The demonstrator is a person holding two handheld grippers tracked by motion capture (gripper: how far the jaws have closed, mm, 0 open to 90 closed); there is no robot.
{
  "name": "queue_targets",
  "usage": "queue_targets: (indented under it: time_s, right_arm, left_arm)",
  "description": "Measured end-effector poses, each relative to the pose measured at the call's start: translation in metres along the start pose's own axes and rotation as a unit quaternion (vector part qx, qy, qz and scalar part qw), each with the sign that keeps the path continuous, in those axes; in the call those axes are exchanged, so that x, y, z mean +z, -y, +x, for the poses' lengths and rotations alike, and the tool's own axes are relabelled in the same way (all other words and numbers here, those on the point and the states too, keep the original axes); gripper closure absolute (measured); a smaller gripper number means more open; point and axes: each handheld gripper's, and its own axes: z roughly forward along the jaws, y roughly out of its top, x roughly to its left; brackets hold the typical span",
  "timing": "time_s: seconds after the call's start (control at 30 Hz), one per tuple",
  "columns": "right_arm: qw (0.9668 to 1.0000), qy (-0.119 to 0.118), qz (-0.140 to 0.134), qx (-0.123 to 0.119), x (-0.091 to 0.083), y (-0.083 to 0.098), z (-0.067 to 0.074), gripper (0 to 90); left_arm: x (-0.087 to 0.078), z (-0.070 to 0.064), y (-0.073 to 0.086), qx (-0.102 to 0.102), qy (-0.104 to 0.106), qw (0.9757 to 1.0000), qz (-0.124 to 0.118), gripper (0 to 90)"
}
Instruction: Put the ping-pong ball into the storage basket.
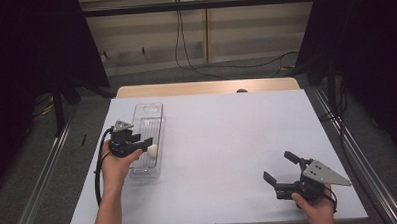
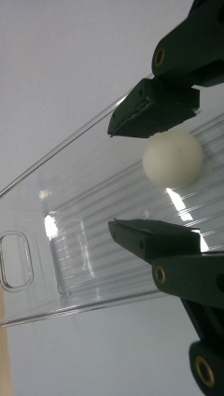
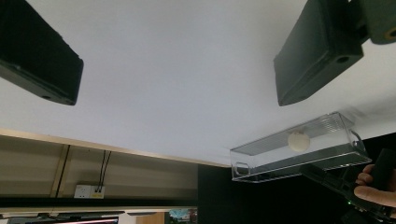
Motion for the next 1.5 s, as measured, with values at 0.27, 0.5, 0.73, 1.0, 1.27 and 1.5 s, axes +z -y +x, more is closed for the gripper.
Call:
queue_targets:
  time_s: [0.27,0.5,0.73,1.0,1.27,1.5]
  right_arm:
    - [1.0000,0.001,-0.001,0.000,0.000,0.000,0.000,1.0]
    - [1.0000,0.001,0.000,-0.002,0.000,0.000,0.000,1.1]
    - [1.0000,0.002,0.000,0.002,0.000,0.000,0.000,1.1]
    - [1.0000,-0.001,0.001,0.004,0.000,0.000,-0.001,1.0]
    - [1.0000,0.001,-0.001,0.001,0.001,-0.001,0.000,1.1]
    - [1.0000,0.001,-0.001,0.001,0.001,-0.001,0.000,1.1]
  left_arm:
    - [-0.002,-0.001,-0.001,0.000,0.007,1.0000,-0.002,41.7]
    - [-0.003,-0.002,-0.001,-0.004,0.009,0.9999,-0.009,36.6]
    - [-0.006,-0.001,-0.002,-0.001,0.005,0.9999,-0.011,29.9]
    - [-0.007,-0.002,-0.002,-0.003,0.003,0.9999,-0.013,20.5]
    - [-0.008,-0.006,-0.003,-0.002,0.003,0.9998,-0.021,11.7]
    - [-0.013,-0.005,-0.003,-0.012,0.006,0.9994,-0.031,6.5]
